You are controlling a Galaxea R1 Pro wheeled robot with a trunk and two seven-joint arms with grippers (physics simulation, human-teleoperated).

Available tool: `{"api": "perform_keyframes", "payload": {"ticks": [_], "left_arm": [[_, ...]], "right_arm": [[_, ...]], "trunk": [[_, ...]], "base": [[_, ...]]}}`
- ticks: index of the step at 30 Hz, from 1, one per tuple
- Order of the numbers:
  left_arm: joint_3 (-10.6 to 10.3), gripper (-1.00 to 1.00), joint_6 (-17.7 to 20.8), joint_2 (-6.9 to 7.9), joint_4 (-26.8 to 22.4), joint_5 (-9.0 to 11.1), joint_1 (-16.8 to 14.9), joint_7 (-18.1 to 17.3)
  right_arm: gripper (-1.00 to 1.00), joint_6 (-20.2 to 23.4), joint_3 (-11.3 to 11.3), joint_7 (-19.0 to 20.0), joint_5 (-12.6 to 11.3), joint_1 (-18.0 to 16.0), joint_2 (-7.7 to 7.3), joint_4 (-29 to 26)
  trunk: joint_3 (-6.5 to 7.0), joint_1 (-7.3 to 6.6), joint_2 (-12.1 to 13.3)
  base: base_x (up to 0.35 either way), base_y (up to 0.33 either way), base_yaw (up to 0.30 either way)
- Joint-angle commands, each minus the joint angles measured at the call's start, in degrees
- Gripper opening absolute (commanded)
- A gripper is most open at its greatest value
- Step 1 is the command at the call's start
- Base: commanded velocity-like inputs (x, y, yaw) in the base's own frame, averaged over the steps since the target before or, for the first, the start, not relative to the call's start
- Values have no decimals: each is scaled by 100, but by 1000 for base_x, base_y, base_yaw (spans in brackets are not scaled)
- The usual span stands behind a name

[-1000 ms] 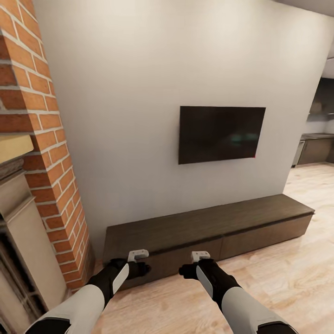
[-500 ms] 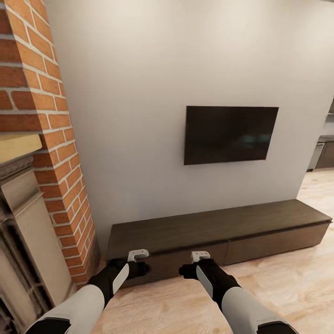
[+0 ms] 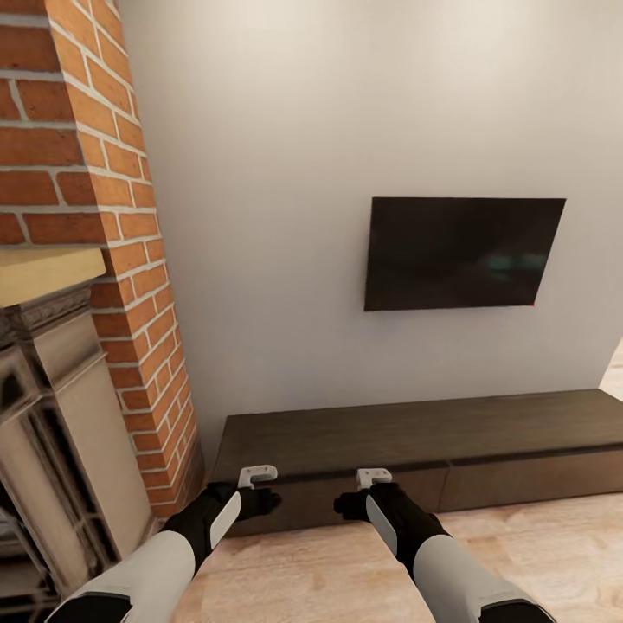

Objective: Place each of the two pumpkins and all three candles from the living room inside a cabinet in the living room (use any cabinet), then make sure every cabinet is closed, and position the cauldron so it is next to a table in the living room.

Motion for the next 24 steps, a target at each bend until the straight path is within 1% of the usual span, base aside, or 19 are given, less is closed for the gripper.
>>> {"api": "perform_keyframes", "payload": {"ticks": [1, 5, 13, 24], "left_arm": [[-19, 100, 34, 3, -15, 50, -1, 8], [-21, 100, 30, 3, -39, 45, -4, -2], [-21, 100, 3, 3, -68, 37, -5, -28], [-22, 100, -154, 3, -45, 45, -3, -38]], "right_arm": [[100, 28, 18, -21, -44, -3, 0, -10], [100, 22, 12, -19, -44, -3, 0, -10], [100, -11, 8, -16, -36, 4, -6, -18], [100, -109, 12, -24, -37, 5, -2, -27]], "trunk": [[-8, 0, -5], [-8, 0, -5], [-151, 176, -326], [-349, 418, -767]], "base": [[5, -44, 23], [2, -18, 9], [0, -3, 2], [0, 0, 0]]}}
